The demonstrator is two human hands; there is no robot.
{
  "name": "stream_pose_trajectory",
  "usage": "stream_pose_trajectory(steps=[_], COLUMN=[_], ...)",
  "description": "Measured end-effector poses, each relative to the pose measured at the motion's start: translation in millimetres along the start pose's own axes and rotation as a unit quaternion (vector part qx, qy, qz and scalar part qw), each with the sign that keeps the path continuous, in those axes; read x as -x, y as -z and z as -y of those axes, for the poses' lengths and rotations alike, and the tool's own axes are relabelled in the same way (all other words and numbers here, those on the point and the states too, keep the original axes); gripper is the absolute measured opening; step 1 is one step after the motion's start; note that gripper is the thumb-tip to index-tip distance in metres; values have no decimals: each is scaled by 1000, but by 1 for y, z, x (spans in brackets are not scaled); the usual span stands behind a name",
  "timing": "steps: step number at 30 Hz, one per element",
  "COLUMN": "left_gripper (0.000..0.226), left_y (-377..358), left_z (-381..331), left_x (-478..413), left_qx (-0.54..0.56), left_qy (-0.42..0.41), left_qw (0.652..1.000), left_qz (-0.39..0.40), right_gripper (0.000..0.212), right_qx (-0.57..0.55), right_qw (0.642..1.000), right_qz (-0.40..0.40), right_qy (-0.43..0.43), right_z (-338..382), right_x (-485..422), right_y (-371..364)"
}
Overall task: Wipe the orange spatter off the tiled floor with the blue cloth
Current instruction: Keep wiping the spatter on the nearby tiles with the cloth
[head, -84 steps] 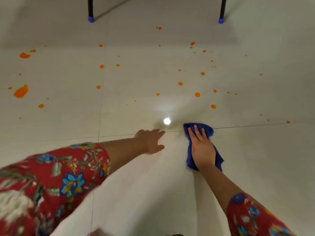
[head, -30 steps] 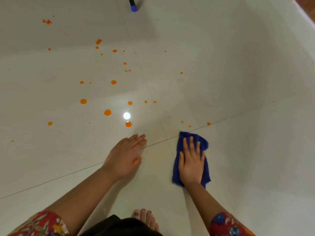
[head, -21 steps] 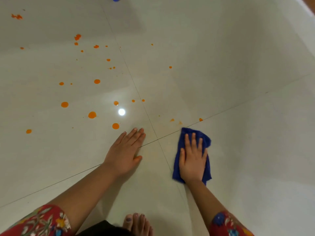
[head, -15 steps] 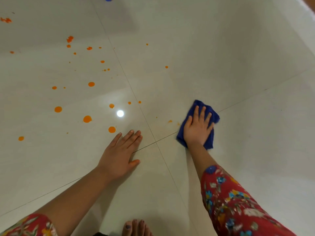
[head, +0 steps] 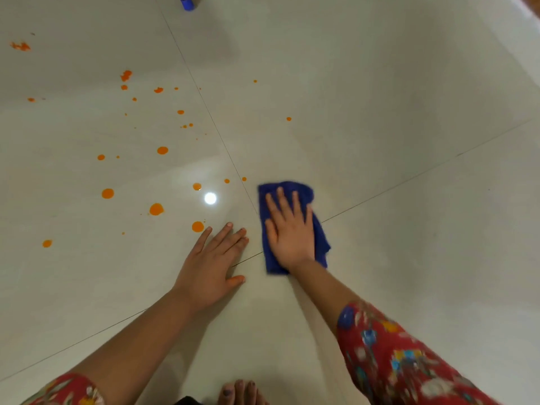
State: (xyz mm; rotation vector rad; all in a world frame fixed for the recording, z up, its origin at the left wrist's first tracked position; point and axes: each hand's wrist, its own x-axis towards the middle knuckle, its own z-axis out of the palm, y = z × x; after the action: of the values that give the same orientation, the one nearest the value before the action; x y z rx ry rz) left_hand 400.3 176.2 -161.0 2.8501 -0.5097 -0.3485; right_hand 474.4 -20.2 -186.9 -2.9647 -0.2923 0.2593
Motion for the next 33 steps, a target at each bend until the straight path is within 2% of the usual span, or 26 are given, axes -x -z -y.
stream_pose_trajectory(steps=[2, 3, 4, 6, 8, 10, 15, 17, 19, 22, 24, 26, 29, 31, 33], left_gripper=[82, 85, 88, 94, 101, 107, 110, 114, 124, 139, 143, 142, 138, 130, 124], left_y=[6, 9, 11, 12, 12, 16, 31, 35, 38, 44, 47, 47, 47, 49, 53], left_z=[7, 12, 17, 27, 34, 38, 44, 46, 52, 59, 61, 65, 68, 68, 73], left_x=[-2, -3, -3, -2, -5, -12, -35, -45, -54, -66, -73, -76, -76, -75, -78], left_qx=[2, -4, -12, -20, -17, -15, -5, -6, -4, -7, -4, 2, 9, 17, 22], left_qy=[28, 49, 69, 95, 112, 121, 145, 157, 173, 187, 178, 169, 162, 161, 168], left_qw=[999, 999, 997, 995, 993, 992, 989, 988, 985, 981, 982, 983, 984, 986, 985], left_qz=[-17, -21, -25, -12, 11, 21, -3, -5, 13, 52, 63, 71, 75, 51, 34], right_gripper=[57, 57, 57, 58, 56, 56, 57, 56, 56, 55, 55, 55, 55, 56, 58], right_qx=[-4, 2, 12, 25, 17, 3, 3, -2, 9, -1, -22, -23, 4, 21, 16], right_qw=[996, 996, 998, 999, 991, 988, 1000, 999, 1000, 987, 981, 984, 997, 999, 998], right_qz=[15, 13, 8, -5, -14, -13, 10, 14, 2, -17, -22, -16, -12, -7, -7], right_qy=[88, 87, 61, -46, -135, -153, 26, 47, -15, -157, -191, -174, -82, -34, -54], right_z=[-7, -24, -41, -65, -61, -36, 4, -12, -34, -45, -33, -16, -10, -23, -40], right_x=[43, 52, 50, 22, -17, -44, -13, 2, -9, -57, -91, -108, -97, -75, -73], right_y=[-5, -4, -2, 5, 9, 7, -1, -1, 2, 11, 15, 15, 11, 13, 15])
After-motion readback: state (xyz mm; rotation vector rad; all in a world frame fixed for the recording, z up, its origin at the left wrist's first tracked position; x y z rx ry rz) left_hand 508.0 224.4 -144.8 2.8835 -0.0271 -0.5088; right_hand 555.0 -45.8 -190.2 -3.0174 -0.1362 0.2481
